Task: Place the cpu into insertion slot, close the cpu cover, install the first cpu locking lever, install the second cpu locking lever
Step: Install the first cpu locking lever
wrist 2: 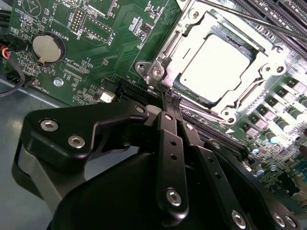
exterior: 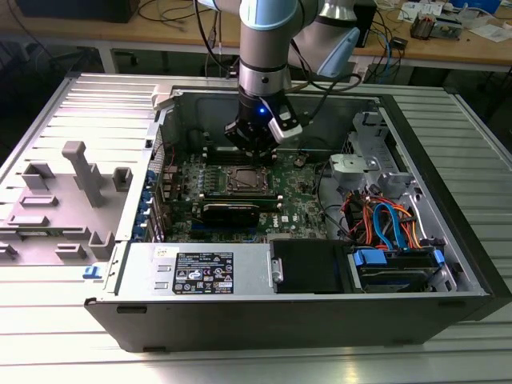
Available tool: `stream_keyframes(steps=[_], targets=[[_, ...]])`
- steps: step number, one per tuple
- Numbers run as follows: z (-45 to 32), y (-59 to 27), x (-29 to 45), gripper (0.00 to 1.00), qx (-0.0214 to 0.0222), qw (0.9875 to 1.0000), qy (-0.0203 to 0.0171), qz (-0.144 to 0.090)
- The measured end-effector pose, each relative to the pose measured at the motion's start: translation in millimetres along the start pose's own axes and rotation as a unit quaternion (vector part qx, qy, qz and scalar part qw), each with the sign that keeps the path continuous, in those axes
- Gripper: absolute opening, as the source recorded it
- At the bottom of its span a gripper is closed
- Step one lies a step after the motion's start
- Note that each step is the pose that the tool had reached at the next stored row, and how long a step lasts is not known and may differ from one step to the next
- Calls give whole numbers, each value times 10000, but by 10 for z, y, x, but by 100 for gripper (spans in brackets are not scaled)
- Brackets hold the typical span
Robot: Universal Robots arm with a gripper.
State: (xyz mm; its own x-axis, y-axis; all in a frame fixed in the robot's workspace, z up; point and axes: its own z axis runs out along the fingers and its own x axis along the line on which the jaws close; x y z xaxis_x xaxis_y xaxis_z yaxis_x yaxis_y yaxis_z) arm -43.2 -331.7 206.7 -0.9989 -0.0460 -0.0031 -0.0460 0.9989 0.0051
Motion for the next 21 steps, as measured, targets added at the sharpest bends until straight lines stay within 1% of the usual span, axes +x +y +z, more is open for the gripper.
stream_keyframes(steps=[10,21], targets=[[-13,0,0,11,1,10000,0,-14],[-4,-15,-16,11,1,10000,0,-8]])
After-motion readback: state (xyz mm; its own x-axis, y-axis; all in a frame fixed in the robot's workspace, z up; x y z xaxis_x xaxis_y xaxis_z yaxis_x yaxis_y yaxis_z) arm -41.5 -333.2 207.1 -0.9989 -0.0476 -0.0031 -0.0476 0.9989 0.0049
